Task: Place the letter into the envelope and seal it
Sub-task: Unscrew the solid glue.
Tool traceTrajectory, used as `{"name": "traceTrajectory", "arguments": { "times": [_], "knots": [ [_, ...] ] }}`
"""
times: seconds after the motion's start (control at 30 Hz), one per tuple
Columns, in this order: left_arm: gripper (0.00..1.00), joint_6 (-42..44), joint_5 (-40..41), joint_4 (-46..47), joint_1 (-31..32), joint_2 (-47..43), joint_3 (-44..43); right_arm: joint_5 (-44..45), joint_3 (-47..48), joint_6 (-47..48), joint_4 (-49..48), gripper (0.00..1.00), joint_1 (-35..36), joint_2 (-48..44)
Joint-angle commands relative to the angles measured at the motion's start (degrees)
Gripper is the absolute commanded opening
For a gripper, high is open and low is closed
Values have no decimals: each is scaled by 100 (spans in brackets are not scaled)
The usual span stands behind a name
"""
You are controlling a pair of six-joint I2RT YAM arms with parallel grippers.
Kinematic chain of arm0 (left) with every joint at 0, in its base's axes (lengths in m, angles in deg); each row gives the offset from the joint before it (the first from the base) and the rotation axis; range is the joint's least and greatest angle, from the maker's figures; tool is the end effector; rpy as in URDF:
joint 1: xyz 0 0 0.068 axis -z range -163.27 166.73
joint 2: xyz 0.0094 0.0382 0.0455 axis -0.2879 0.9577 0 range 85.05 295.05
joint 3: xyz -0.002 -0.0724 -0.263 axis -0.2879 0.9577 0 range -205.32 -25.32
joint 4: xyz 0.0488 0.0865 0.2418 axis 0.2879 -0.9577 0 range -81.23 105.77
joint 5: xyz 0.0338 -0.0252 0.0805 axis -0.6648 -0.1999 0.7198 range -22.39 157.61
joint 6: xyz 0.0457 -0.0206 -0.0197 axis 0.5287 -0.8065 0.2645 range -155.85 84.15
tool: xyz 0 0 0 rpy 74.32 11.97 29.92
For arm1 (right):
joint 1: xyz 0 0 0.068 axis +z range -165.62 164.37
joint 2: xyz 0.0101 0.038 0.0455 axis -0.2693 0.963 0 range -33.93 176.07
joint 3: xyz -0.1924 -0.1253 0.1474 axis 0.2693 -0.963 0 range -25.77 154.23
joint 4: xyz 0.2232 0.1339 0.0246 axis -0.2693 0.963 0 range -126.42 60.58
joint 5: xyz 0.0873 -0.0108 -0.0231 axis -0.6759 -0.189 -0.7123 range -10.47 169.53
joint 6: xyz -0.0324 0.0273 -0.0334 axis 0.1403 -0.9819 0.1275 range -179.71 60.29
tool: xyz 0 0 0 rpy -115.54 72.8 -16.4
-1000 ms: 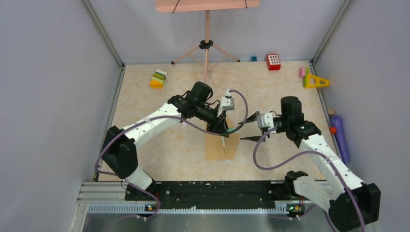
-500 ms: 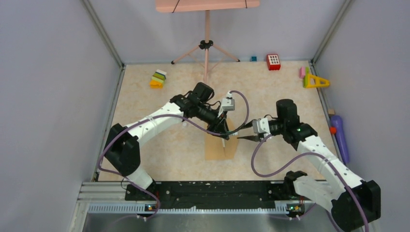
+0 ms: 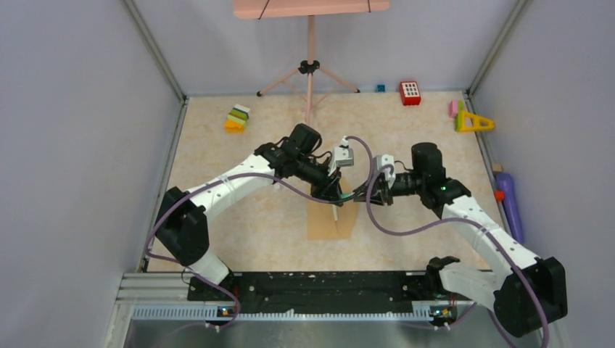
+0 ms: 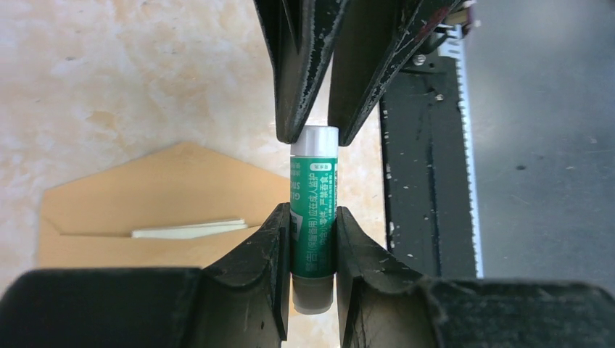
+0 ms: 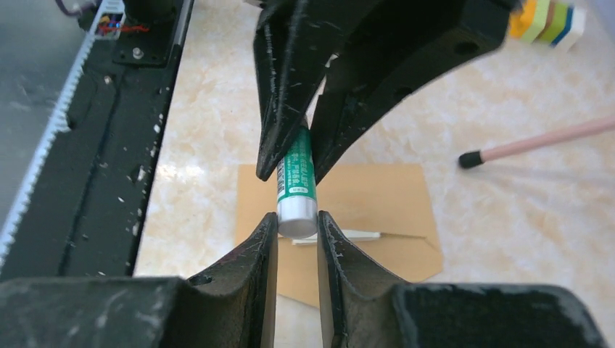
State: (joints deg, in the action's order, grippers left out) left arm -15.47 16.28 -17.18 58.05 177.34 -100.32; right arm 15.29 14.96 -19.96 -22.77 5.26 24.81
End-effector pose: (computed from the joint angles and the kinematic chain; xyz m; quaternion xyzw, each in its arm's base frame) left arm 0.2399 -0.2478 0.2879 0.5612 0.6521 -0.4562 0.2274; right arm 0.1854 0.1050 0.2735 -0.5970 0.5076 0.3904 0.4833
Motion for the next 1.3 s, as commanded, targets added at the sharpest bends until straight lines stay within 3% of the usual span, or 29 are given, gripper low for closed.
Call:
{"name": "traceTrajectory", "arguments": {
  "times": [0.0,0.2,0.37,0.5,0.6,0.7,0.77,0.83,0.93,1.03,1.13,1.27],
  "knots": [
    [0,-131,904,613,-12,-377,73,79,665,-1913,94,18,66,394],
    [0,-161,1252,754,-18,-506,139,-612,828,-4206,-32,27,-120,1309],
    [0,-106,1338,806,-14,-596,249,-1293,467,-6360,-1716,36,-601,1695],
    [0,-87,1319,808,-19,-592,255,-1626,495,-6770,-2114,44,-655,1856],
    [0,-88,1220,761,-19,-564,225,-1705,696,-5953,-1450,48,-673,1718],
    [0,-97,1075,719,-19,-555,208,-1344,1059,-3698,178,55,-686,1372],
    [0,-96,904,676,-19,-550,190,-964,1084,-2321,741,62,-687,1002],
    [0,-85,697,607,-18,-541,170,-619,878,-1324,701,67,-690,507],
    [0,-28,329,476,-16,-500,118,-385,243,-499,-149,73,-683,-271],
    [0,-13,-82,353,-12,-415,56,-528,310,441,75,72,-677,-193],
    [0,-15,-417,269,-19,-322,15,-760,-20,509,-667,72,-679,-334],
    [0,-14,-581,210,-18,-229,-19,-716,-49,790,-613,65,-496,-309]
  ]
}}
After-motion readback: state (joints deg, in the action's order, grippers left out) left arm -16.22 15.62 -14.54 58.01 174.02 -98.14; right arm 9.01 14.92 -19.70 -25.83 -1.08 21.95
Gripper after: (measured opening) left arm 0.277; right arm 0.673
